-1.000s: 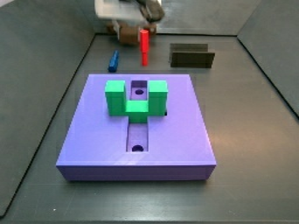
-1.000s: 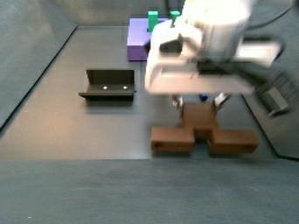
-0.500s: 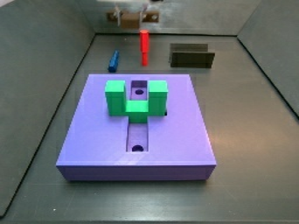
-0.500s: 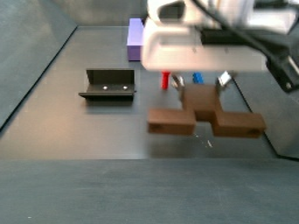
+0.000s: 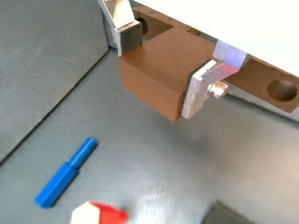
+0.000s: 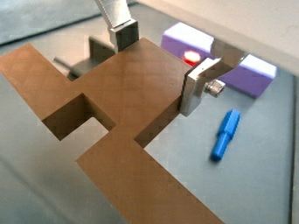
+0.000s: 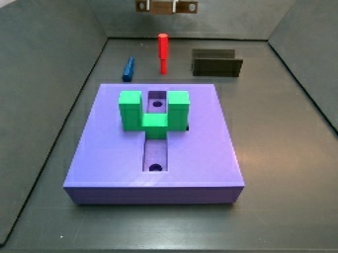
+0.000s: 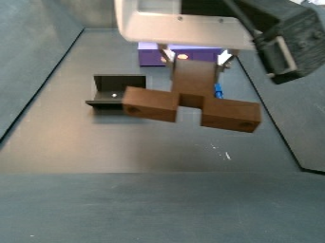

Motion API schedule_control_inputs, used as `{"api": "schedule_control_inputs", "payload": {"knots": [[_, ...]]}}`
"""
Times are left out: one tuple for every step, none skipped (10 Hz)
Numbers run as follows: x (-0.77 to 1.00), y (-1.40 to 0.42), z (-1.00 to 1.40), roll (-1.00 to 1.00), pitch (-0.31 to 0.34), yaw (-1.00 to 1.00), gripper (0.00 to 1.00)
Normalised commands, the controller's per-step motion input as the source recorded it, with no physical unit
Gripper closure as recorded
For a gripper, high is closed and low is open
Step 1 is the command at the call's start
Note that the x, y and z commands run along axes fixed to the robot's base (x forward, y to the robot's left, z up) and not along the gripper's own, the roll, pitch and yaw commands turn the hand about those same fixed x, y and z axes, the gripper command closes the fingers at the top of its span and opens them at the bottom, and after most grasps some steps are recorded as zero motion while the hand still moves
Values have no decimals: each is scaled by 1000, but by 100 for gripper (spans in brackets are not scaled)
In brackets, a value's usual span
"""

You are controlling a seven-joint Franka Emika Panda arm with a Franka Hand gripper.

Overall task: Pick up the brown object. Move up. Place the brown object on the fixture. Regrasp the brown object. Move to above the board. Insert the brown object.
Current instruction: Place the brown object on the fixture.

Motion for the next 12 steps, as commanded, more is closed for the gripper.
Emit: {"api": "schedule_control_inputs", "payload": {"knots": [[823,-143,183,-609,109,-277,100],[869,-174,160,-594,109,-229,100],[974,-194,40,-471,151,-103,100],[994,-326,-120,-223,183,0,100],[1000,-331,-166,-169,229,0,100],[1000,-291,0,-109,246,0,100],[1000,-320,251,-237,206,0,100],[1000,-377,286,-240,177,0,100],[1000,-400,289,-234,157,0,100],[1000,-349,266,-331,146,0,100],[1000,-283,186,-411,146,-6,100],[1000,-243,106,-431,134,-9,100]]}}
